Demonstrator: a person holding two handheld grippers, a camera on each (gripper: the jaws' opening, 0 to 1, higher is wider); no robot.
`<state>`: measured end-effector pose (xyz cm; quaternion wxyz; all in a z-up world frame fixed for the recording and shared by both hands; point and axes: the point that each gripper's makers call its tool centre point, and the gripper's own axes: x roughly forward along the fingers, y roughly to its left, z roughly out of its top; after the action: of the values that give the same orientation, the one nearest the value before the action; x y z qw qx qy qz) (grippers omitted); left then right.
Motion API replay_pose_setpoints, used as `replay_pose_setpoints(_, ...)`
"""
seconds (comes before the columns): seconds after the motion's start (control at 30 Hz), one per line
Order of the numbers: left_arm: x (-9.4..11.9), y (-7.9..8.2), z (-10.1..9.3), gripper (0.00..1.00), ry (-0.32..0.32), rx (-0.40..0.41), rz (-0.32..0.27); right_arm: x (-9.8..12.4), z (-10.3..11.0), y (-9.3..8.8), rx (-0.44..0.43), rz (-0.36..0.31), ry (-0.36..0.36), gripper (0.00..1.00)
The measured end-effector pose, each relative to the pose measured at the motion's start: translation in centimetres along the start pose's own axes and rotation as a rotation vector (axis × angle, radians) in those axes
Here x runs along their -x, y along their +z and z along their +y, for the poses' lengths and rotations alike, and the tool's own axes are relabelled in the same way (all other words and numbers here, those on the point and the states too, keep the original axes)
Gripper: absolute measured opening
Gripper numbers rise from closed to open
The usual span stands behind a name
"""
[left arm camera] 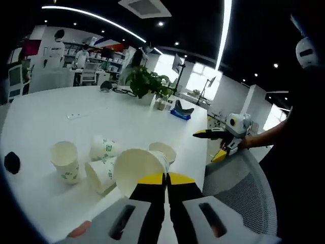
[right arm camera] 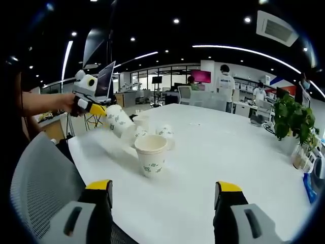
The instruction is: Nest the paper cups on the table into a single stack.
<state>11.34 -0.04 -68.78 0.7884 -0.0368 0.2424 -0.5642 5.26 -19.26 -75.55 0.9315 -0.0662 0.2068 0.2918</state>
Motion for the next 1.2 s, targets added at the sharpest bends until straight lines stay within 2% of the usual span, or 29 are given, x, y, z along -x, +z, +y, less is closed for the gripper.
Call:
replay_pose_setpoints(0.23,-0.3,2.7,-1.3,0.00,-0.020,-0.089,-0.003,0.0,-0.1,0.0,-0.004,-0.001,-0.002,0.85)
replay_pose_setpoints(0.47,-1.0,4.3,-2.1,0.00,-0.038,-0.161,0.013,0.0,-0.2,0.0,-0.008,-0.001,-0.007,0.86)
replay_pose_setpoints(0.87,-2.6,5.0,-2.1,0.00,-0.048,-0.241,0.069,0.1,-0.1,0.1,-0.012,-0.001,-0.015,0.86)
replay_pose_setpoints(1.2,-4.1,4.5,-2.1,0.00,-0.055,-0.299,0.140,0.1,-0.3,-0.1,-0.012,0.003,-0.016,0.86)
